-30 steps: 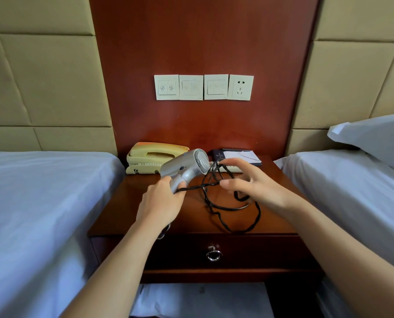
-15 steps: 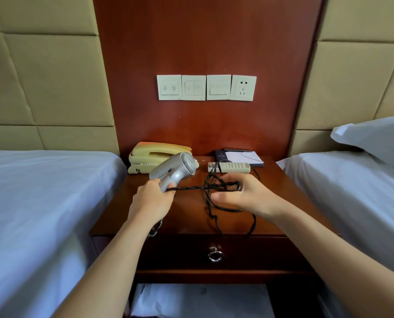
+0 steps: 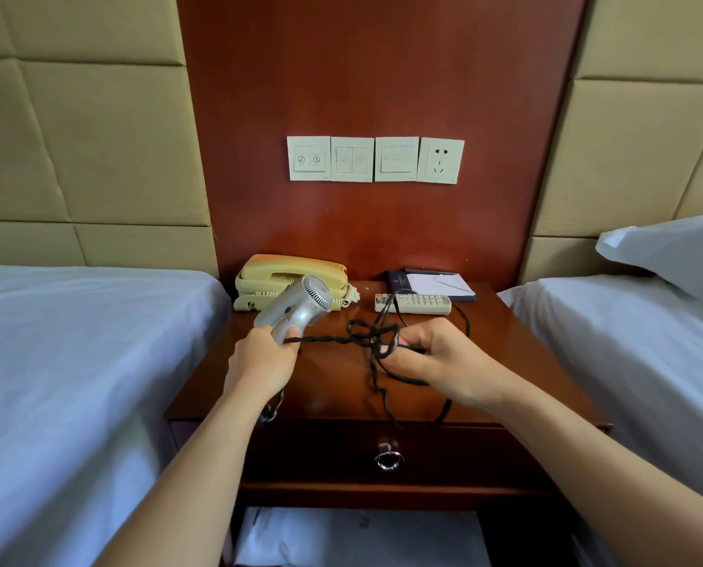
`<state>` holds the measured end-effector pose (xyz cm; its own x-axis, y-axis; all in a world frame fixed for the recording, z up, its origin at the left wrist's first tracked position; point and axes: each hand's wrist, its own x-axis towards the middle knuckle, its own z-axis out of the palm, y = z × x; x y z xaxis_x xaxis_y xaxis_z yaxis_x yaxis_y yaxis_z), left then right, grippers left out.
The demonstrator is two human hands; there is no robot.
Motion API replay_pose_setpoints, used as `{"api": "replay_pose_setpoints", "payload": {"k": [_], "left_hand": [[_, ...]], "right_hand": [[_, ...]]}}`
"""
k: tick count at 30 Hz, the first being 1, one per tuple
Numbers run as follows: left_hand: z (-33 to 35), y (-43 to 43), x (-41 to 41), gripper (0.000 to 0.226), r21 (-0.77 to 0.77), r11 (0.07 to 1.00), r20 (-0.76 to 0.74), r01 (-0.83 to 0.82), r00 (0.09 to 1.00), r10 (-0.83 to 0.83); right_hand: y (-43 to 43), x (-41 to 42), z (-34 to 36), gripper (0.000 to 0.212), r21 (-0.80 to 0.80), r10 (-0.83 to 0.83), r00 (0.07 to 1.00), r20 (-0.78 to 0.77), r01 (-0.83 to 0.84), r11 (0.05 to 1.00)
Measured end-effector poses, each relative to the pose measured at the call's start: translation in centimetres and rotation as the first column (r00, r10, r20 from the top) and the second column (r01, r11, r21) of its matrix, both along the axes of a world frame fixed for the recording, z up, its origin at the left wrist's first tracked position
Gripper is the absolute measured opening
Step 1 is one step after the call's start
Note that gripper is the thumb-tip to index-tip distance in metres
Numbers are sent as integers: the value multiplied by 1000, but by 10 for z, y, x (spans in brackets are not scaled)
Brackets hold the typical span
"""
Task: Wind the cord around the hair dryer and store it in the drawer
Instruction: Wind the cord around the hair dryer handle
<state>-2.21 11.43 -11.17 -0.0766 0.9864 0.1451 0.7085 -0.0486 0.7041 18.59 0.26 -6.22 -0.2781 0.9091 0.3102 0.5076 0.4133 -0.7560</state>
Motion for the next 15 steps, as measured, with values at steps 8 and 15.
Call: {"api": "replay_pose_setpoints", "payload": {"k": [8,15], "left_hand": [[3,3,1,44,51,997,-34,-56,998,57],[1,2,-9,47,44,991,-42,-125,991,126]], "right_hand": [[3,8,1,47,-83,65,998,-18,-66,994],[-1,22,10,44,-63,-7,987,-163,-3,998]]}}
